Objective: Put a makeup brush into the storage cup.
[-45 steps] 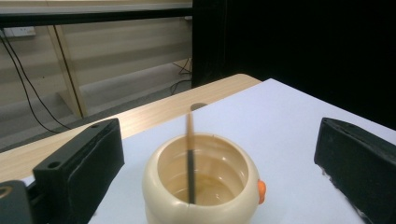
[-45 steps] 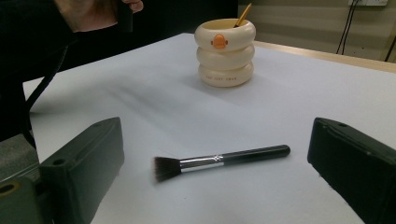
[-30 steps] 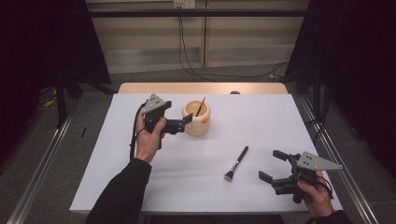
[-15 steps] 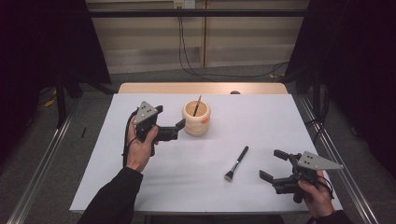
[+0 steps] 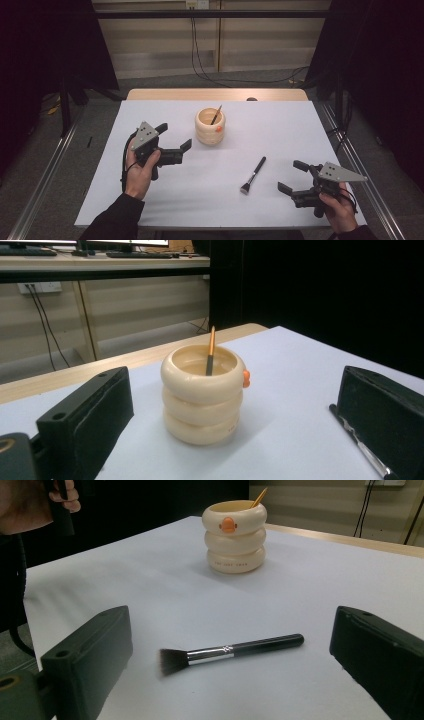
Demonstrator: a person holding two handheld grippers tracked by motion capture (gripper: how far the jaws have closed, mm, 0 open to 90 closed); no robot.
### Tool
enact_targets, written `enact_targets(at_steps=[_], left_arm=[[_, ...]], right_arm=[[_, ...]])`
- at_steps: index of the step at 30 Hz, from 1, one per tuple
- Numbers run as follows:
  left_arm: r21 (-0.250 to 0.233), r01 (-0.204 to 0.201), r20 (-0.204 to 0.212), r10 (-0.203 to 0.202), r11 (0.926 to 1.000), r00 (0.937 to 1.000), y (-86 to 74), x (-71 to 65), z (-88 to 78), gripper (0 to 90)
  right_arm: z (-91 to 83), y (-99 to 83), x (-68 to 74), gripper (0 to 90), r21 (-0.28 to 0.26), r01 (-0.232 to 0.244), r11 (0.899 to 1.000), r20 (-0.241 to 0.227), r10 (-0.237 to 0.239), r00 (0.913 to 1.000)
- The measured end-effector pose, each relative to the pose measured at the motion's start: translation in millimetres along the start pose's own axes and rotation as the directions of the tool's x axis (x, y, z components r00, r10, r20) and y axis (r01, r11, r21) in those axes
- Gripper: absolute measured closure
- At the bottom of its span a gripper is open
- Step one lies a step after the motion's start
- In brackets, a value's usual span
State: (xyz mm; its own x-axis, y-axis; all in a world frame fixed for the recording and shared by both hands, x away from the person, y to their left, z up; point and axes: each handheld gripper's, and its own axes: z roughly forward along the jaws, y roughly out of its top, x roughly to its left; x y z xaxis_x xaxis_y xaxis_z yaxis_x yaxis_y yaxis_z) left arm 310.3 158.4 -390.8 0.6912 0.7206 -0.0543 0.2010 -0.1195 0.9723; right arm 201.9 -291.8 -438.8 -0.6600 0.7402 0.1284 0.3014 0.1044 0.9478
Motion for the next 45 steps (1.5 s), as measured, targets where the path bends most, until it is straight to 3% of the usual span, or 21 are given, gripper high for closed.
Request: enact_targets(at_steps=[7, 10, 12, 16, 25, 27, 30, 37, 42, 45], left_arm=[[0.013, -0.016, -0.023, 0.016, 0.9998, 0.9996, -10.4, -8.9, -16.9, 0.9], [0.022, -0.005, -0.04, 0.006, 0.9997, 0.9992, -14.4, -10.7, -23.8, 0.8], [0.032, 0.026, -0.052, -0.025, 0.9992, 0.9984, -18.6, -10.3, -28.1, 1.1], [0.041, 0.021, -0.075, -0.018, 0.9989, 0.997, -30.4, -11.1, -37.8, 1.1], [0.027, 0.053, -0.08, -0.051, 0.9982, 0.9955, -49.2, -13.4, -59.6, 1.1], [0.018, 0.067, -0.049, -0.066, 0.9976, 0.9966, -51.9, -12.4, -61.8, 1.2], [0.018, 0.087, -0.059, -0.086, 0.996, 0.9946, -54.1, -14.7, -61.9, 1.6], [0.021, 0.053, -0.055, -0.052, 0.9984, 0.9972, -53.6, -15.8, -62.3, 1.3], [0.029, 0.069, -0.036, -0.068, 0.9972, 0.997, -57.5, -16.1, -60.7, 1.2], [0.035, 0.065, -0.029, -0.064, 0.9973, 0.9975, -57.5, -17.5, -60.5, 1.3]], right_arm=[[-0.6, 0.4, 0.0, 3.2, -0.005, -0.003, 1.0, 0.006, 0.003, 1.0], [-2.6, 1.2, -1.5, 3.3, -0.016, -0.006, 1.0, 0.022, 0.006, 0.9997], [-3.0, 1.0, -2.0, 3.2, -0.015, -0.012, 1.0, 0.02, 0.013, 0.9997], [-2.6, 1.2, -1.4, 3.2, -0.015, -0.007, 1.0, 0.023, 0.008, 0.9997], [-2.8, 1.7, -2.4, 3.1, -0.026, -0.015, 1.0, 0.036, 0.016, 0.9992], [-3.7, 2.1, -2.2, 3.1, -0.033, -0.012, 0.999, 0.044, 0.014, 0.9989], [-5.8, 2.4, -2.8, 3.1, -0.043, -0.012, 0.999, 0.058, 0.015, 0.9982], [-6.1, 2.0, -4.5, 2.0, -0.046, -0.01, 0.999, 0.058, 0.012, 0.9982], [-5.3, 2.1, -3.7, 0.9, -0.037, -0.02, 0.999, 0.053, 0.022, 0.9983], [-5.5, 2.5, -4.8, 0.1, -0.043, -0.001, 0.999, 0.06, 0.004, 0.9982]])
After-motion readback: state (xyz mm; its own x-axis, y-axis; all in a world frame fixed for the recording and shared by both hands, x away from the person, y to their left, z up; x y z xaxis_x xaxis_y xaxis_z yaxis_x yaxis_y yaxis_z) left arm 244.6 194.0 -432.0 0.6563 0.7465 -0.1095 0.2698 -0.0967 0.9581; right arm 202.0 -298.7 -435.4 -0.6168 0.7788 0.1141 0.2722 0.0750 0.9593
